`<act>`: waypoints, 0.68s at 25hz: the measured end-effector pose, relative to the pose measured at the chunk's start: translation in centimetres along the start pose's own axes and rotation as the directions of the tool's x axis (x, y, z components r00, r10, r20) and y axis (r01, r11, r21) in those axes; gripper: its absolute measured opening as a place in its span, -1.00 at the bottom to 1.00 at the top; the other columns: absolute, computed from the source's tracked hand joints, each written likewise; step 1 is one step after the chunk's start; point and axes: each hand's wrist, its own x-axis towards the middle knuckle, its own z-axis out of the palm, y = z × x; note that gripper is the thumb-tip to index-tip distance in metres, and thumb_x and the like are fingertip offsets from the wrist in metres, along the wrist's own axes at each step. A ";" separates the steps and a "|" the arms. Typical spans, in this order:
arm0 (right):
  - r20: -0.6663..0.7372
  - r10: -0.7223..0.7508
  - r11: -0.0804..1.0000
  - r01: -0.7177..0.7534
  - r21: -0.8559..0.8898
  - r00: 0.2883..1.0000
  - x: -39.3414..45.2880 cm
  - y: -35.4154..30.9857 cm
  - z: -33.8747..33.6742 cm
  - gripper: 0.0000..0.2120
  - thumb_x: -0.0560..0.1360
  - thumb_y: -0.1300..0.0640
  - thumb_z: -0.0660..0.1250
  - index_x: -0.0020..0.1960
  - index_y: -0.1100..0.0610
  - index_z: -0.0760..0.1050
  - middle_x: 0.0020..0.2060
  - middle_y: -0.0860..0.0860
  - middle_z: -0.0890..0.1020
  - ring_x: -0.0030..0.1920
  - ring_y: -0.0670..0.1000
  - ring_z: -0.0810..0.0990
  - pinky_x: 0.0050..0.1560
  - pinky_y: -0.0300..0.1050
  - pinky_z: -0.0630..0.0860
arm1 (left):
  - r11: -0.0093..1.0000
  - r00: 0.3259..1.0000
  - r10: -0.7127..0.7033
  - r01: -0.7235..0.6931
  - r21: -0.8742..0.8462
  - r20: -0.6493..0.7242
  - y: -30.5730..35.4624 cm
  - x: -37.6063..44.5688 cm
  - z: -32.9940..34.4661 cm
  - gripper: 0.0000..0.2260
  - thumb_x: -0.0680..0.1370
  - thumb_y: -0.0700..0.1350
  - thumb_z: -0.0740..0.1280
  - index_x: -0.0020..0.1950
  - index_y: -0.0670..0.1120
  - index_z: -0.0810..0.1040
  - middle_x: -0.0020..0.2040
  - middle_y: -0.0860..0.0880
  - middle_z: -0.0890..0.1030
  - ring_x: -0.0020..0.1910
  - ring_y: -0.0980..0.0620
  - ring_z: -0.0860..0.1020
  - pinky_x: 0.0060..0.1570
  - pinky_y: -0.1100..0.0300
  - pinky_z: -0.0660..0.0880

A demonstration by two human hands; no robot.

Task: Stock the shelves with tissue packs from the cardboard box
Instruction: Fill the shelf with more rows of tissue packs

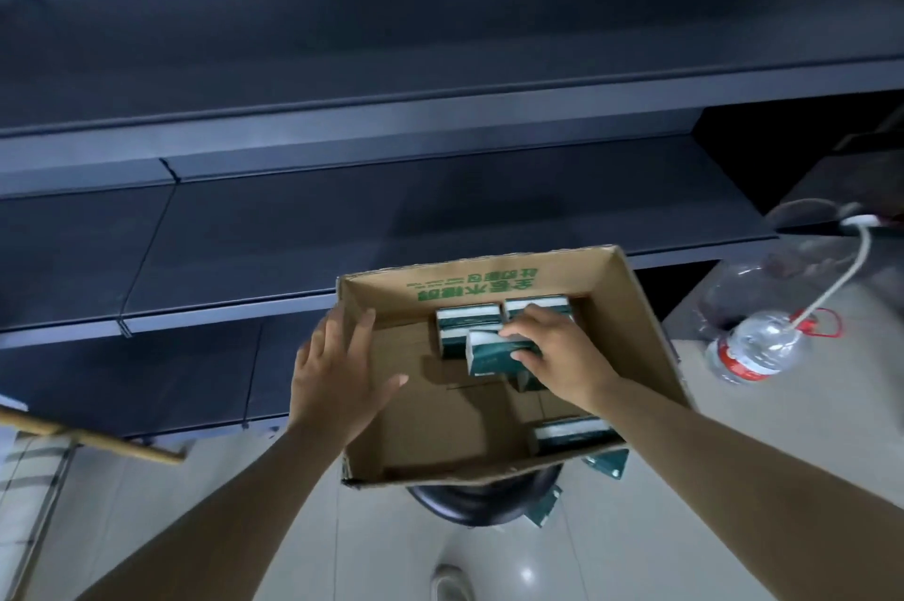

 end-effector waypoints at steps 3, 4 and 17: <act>-0.119 -0.024 1.000 0.022 -0.018 0.993 -2.2 -2.6 -6.2 -0.75 0.40 0.25 0.44 0.07 0.13 0.57 -0.01 0.03 0.58 0.02 0.07 0.55 0.14 -0.11 0.38 | 0.997 0.993 0.072 -0.073 -0.001 -0.091 3.4 -1.9 -4.3 -0.22 0.37 0.30 0.38 0.46 -0.07 0.29 0.48 -0.21 0.23 0.41 -0.23 0.27 0.31 -0.16 0.28; -0.164 -0.031 0.999 0.025 -0.037 0.986 -3.1 -3.4 -8.5 -0.76 0.41 0.24 0.44 0.07 0.11 0.58 -0.01 0.01 0.58 0.01 0.07 0.55 0.15 -0.17 0.32 | 0.996 0.989 0.090 -0.091 -0.008 -0.114 4.8 -2.6 -6.0 -0.23 0.40 0.30 0.36 0.48 -0.05 0.25 0.50 -0.19 0.18 0.44 -0.21 0.21 0.35 -0.12 0.24; -0.336 -0.089 0.996 0.083 -0.032 0.938 -7.0 -3.9 -34.4 -0.74 0.42 0.28 0.43 0.09 0.11 0.59 -0.07 -0.13 0.48 -0.02 0.04 0.55 0.06 -0.12 0.46 | 0.968 0.876 0.234 -0.250 0.019 -0.421 22.0 -0.1 -23.2 -0.19 0.43 0.34 0.28 0.54 -0.02 0.10 0.53 -0.16 0.07 0.50 -0.13 0.08 0.41 -0.03 0.14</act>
